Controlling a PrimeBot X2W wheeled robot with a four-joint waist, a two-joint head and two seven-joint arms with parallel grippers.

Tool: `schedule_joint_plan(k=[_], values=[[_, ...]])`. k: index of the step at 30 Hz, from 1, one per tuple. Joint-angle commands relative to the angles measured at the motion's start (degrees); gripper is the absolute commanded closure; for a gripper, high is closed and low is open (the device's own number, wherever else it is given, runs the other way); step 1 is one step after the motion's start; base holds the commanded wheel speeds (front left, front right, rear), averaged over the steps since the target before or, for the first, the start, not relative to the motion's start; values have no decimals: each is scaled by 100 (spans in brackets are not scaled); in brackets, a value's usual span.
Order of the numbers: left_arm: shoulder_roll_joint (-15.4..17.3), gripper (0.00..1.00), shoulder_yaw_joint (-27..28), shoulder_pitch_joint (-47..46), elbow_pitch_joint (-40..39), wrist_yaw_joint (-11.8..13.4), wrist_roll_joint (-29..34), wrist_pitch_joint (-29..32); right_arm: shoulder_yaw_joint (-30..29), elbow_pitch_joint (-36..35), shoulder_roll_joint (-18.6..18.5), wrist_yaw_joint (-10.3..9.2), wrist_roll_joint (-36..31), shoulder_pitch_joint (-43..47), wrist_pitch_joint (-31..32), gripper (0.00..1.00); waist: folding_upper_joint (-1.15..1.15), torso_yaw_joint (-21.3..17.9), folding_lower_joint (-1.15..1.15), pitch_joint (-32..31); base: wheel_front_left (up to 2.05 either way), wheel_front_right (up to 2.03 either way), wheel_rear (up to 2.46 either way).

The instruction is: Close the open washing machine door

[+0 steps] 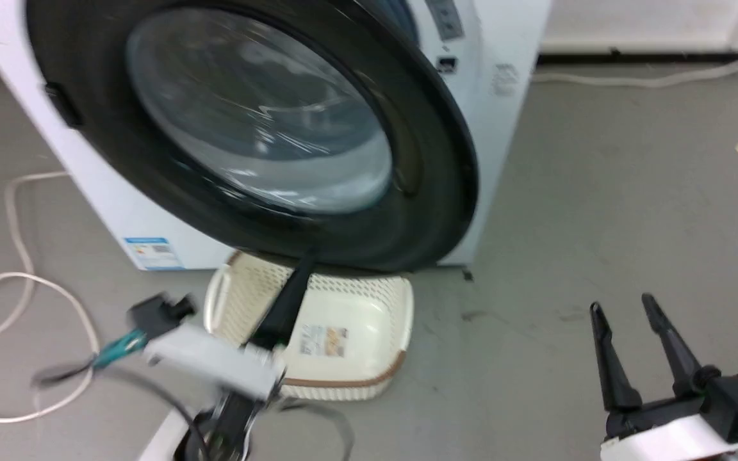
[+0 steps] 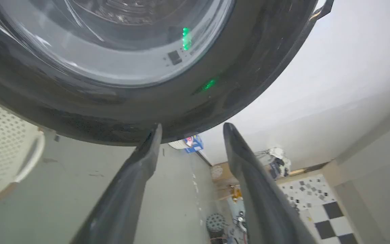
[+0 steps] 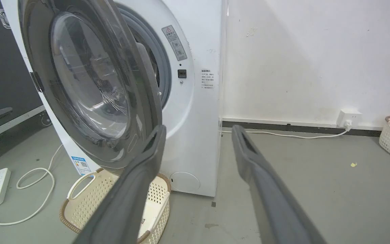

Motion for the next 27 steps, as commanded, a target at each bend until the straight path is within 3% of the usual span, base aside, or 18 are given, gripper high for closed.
schedule_joint_plan(k=[1,4,7,9,13,14,18,22,23,24,27], values=[[260,0,-86,255,-158,-24,577,-389,17,-33,17,5,-48,131,-26,0,0,356,0,-357,0,0,0],[716,0,-286,562,-247,-25,1818,-1077,67,-47,17,5,-60,242,-26,0,0,532,0,-518,0,0,0],[806,0,-34,817,-187,116,2876,-1266,119,-70,17,5,-69,344,-26,0,0,679,0,-617,0,0,0],[644,0,523,954,-325,523,3836,-1276,119,-99,17,5,-71,398,-26,0,0,774,0,-639,0,0,0],[228,0,1105,1429,-842,861,5571,-1279,177,-103,17,5,-62,460,-26,0,0,868,0,-679,0,0,0],[24,0,1353,1758,-1114,1019,6578,-1280,221,-86,17,5,-37,492,-26,0,0,906,0,-694,0,0,0],[-130,0,1361,2103,-1267,1143,7633,-1281,265,-32,17,5,-28,538,-26,0,0,983,0,-703,0,0,0],[-247,0,1265,2274,-1246,1167,8145,-1281,408,128,14,5,101,589,-26,0,0,1097,0,-671,0,0,0],[-252,0,1255,2285,-1226,1152,8223,-1281,428,137,1,5,104,573,-26,91,0,1130,0,-648,0,0,0],[-259,0,1247,2281,-1209,1131,8280,-1281,418,120,0,5,112,551,-26,100,0,1168,0,-615,0,0,0],[-298,0,1263,2194,-1226,1073,8375,-1281,549,44,-87,5,111,412,-26,100,0,1266,0,-409,0,0,0]])
